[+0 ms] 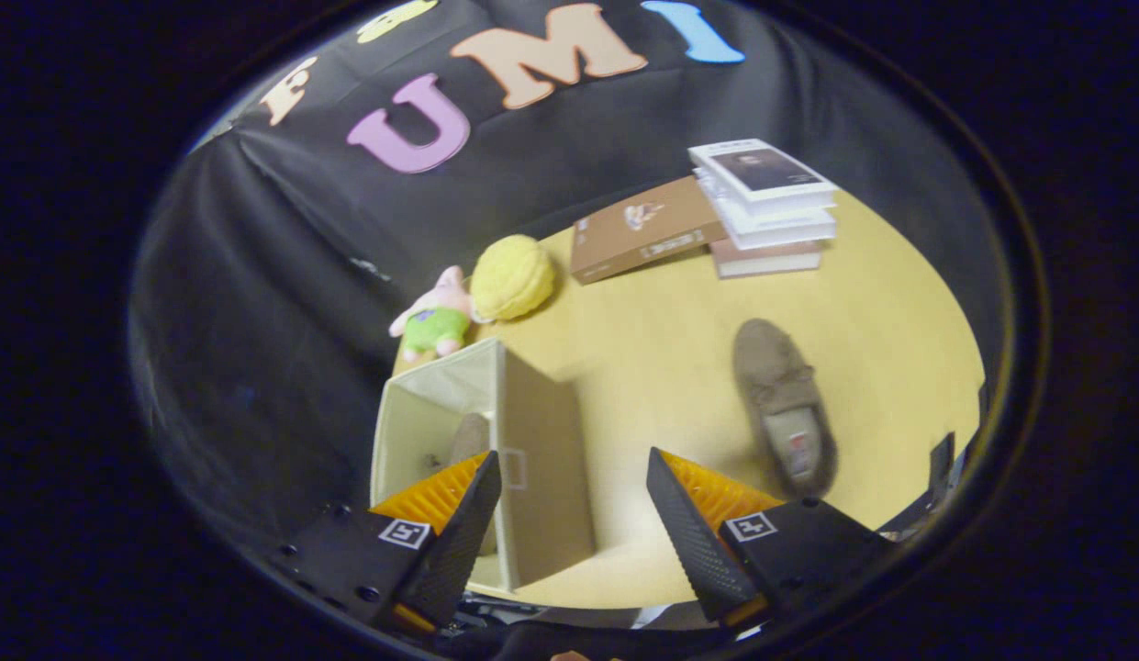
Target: Open the storage box then place both shoes into the box .Put the left shoe in first, then the right shoe, with the right side of both shoes facing outward in a uniform manner.
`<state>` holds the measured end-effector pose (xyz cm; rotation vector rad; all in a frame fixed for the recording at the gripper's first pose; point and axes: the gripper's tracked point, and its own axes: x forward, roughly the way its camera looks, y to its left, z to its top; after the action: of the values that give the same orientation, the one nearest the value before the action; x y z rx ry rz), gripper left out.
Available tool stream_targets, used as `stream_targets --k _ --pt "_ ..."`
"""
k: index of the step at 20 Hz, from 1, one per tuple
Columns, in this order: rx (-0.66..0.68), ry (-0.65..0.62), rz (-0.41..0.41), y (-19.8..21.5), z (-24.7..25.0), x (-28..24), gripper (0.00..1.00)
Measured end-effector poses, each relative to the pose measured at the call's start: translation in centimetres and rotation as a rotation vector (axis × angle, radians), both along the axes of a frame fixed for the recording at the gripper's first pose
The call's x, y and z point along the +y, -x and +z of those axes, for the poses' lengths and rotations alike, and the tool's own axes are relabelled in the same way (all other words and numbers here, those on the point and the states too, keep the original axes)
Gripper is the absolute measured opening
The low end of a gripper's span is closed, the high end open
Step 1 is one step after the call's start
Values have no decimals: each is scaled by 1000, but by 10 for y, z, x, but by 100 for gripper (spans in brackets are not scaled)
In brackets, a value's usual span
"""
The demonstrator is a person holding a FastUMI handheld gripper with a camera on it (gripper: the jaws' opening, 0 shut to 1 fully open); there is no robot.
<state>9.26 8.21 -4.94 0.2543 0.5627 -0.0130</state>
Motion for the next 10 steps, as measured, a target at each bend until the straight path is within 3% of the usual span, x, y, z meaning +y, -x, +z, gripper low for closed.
stream_targets --k 4,10 --pt "39 74 -135 2 -11 -80 99" --pt "160 154 -217 -6 -49 -153 99"
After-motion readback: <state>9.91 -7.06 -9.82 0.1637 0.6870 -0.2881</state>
